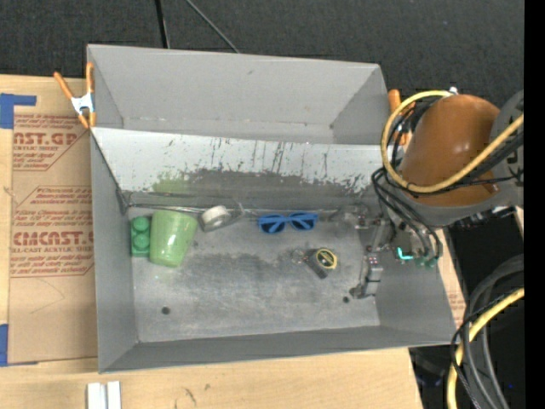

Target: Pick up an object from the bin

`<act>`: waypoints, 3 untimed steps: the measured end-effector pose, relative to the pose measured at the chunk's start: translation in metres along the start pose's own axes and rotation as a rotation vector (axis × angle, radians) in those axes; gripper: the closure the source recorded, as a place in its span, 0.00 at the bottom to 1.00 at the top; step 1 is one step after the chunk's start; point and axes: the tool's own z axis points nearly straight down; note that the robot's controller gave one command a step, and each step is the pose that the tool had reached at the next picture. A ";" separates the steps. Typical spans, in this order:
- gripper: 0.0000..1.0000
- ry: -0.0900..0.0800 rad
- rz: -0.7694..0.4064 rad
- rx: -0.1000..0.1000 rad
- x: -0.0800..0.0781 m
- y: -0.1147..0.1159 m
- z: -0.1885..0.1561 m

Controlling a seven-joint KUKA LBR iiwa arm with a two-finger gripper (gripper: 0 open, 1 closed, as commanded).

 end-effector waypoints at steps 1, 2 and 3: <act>0.00 -0.003 -0.175 0.000 -0.034 -0.010 0.105; 0.00 -0.008 -0.262 0.001 -0.082 -0.006 0.123; 0.00 -0.006 -0.064 -0.001 -0.050 -0.004 0.120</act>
Offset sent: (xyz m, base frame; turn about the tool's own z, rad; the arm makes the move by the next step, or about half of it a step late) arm 0.0346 -0.0108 -0.1011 -0.1735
